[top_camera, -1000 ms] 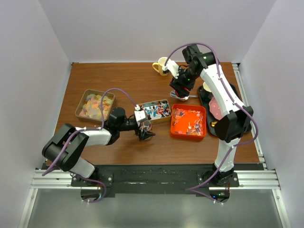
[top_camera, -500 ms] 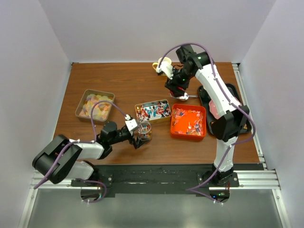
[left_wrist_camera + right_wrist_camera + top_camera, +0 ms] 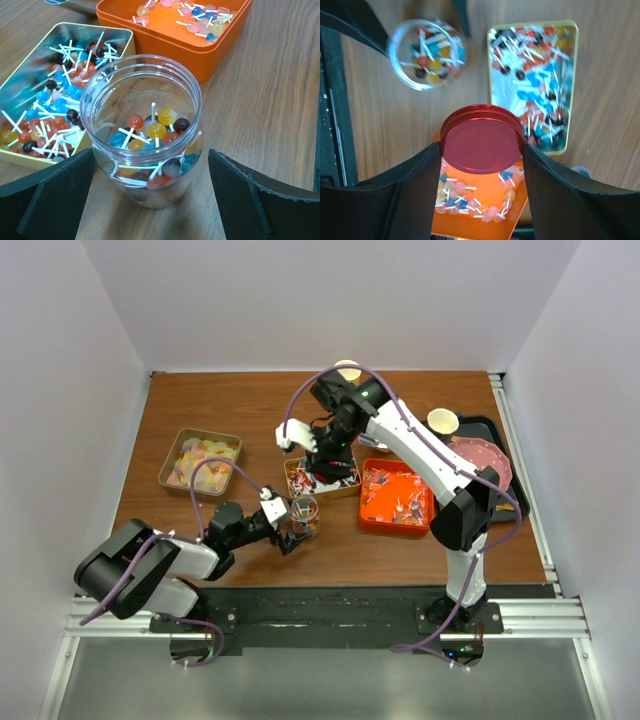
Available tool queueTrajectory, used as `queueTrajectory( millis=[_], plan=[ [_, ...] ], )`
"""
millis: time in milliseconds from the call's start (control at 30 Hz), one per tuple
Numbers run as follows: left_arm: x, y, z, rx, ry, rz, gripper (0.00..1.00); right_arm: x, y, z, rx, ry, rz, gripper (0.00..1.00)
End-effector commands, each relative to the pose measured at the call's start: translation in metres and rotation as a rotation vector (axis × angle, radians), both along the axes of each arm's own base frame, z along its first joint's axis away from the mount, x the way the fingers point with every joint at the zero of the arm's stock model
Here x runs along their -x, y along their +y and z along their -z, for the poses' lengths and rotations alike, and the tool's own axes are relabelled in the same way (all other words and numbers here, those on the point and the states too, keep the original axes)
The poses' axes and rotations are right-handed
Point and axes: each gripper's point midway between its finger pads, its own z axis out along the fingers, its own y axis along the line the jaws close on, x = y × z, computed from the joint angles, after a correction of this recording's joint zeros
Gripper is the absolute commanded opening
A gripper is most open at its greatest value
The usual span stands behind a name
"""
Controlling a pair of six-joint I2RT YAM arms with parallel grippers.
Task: Pack the candies
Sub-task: Close the bottle lid on the packing bottle.
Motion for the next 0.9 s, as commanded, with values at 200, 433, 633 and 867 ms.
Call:
queueTrajectory(
  millis=[200,433,633,867],
  plan=[
    [0.003,-0.013,-0.014,0.064,-0.110,0.079,0.89,0.057,-0.024,-0.010,0.096,0.146,-0.061,0.47],
    [0.008,-0.012,-0.009,0.058,-0.140,0.100,0.77,0.091,-0.021,0.007,0.155,0.159,-0.203,0.47],
    [0.001,-0.012,-0.005,0.041,-0.118,0.078,0.62,0.110,-0.017,0.017,0.187,0.170,-0.285,0.47],
    [0.001,-0.012,-0.002,0.033,-0.106,0.081,0.45,0.105,-0.003,0.031,0.211,0.135,-0.298,0.47]
  ],
)
